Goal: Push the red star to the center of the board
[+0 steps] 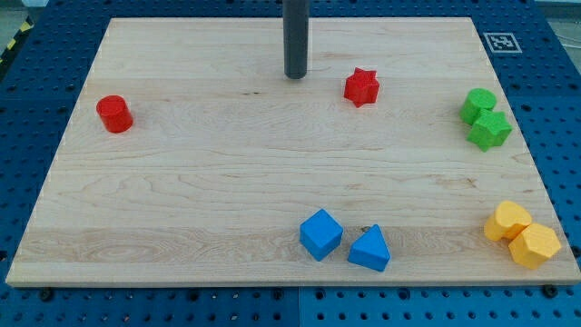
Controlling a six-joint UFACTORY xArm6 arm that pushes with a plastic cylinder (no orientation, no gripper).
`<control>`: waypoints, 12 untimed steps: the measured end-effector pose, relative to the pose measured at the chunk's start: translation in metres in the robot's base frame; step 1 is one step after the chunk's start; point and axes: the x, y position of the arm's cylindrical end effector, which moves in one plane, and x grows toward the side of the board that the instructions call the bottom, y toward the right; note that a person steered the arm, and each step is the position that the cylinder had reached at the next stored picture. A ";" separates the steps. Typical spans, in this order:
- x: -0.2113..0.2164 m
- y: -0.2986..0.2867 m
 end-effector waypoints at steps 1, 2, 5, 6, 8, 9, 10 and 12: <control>-0.003 0.003; -0.007 0.008; -0.011 0.099; -0.011 0.109; 0.007 0.155; 0.040 0.158; 0.054 0.155; 0.054 0.149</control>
